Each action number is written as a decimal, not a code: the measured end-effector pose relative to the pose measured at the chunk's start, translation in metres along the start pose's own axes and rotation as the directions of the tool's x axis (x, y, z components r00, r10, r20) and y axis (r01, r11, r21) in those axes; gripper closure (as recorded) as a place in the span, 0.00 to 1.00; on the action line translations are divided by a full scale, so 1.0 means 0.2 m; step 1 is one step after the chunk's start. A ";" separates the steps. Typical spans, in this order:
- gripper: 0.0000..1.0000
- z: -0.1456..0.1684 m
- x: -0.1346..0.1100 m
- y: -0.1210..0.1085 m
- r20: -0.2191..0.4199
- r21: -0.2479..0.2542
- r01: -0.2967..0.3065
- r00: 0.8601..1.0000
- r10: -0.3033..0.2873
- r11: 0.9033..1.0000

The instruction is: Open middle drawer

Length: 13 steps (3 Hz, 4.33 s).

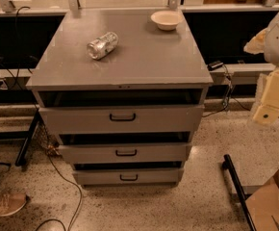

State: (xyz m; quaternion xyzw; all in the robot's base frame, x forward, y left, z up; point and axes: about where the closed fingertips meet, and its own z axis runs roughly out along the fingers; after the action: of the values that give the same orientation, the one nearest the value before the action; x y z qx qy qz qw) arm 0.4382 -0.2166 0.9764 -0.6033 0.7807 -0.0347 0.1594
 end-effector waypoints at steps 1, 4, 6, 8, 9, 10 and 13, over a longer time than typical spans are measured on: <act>0.00 0.00 0.00 0.00 0.000 0.000 0.000 1.000 0.000 1.000; 0.00 0.89 -0.18 0.31 0.205 -0.159 0.063 0.978 -0.030 0.985; 0.00 1.09 -0.07 0.35 0.170 -0.174 0.026 0.985 0.004 0.984; 0.00 1.86 0.16 0.53 0.120 -0.214 0.001 0.992 0.025 0.977; 0.00 1.86 0.16 0.53 0.120 -0.214 0.001 0.992 0.025 0.977; 0.00 2.00 0.16 0.54 0.117 -0.233 0.021 0.993 0.007 0.972; 0.00 2.49 0.00 0.47 0.207 -0.186 0.145 0.973 -0.105 0.972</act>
Offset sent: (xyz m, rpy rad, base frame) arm -0.0037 0.0341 -0.1358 0.1003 0.1159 0.1086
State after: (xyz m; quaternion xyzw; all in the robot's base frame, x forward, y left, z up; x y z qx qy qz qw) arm 0.4947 -0.1219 0.4816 -0.6649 0.7210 0.0934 0.1712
